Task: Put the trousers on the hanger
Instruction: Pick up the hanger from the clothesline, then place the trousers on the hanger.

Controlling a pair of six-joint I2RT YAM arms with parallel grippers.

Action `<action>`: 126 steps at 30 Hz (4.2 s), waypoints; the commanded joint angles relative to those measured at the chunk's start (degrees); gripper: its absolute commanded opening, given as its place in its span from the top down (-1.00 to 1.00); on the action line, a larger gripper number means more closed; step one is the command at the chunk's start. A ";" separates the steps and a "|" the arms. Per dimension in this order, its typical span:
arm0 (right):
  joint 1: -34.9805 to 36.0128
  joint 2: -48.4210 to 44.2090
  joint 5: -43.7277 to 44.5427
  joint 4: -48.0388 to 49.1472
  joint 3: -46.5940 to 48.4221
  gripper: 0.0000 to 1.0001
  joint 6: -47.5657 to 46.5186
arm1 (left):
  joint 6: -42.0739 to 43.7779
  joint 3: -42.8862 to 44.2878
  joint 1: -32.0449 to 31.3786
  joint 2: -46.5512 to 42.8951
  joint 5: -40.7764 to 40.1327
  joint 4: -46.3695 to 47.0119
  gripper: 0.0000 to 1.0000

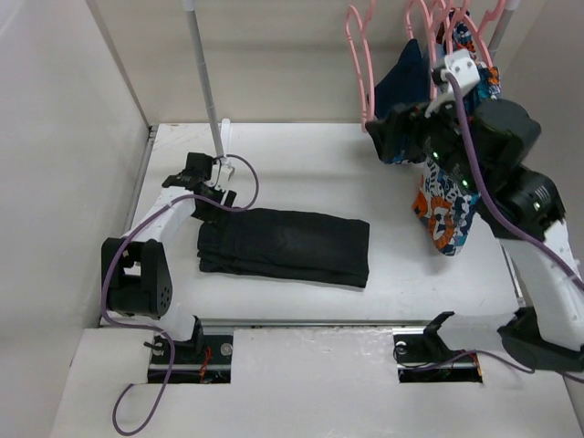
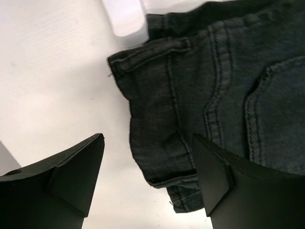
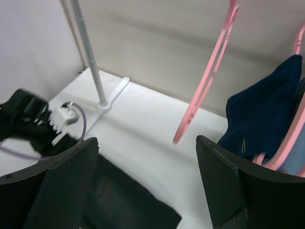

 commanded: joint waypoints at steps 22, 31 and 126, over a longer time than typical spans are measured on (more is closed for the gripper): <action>-11.88 34.54 5.11 18.81 17.38 0.87 -0.58 | 2.90 -1.30 0.72 -8.02 2.05 -2.16 -0.54; -9.33 29.53 6.37 22.86 12.53 1.00 -1.72 | 2.90 -0.77 0.72 -9.08 1.52 -2.68 -0.54; -4.13 -2.65 -12.09 15.56 -69.73 -1.00 37.03 | -22.94 -7.02 -3.41 -17.52 31.32 3.73 1.00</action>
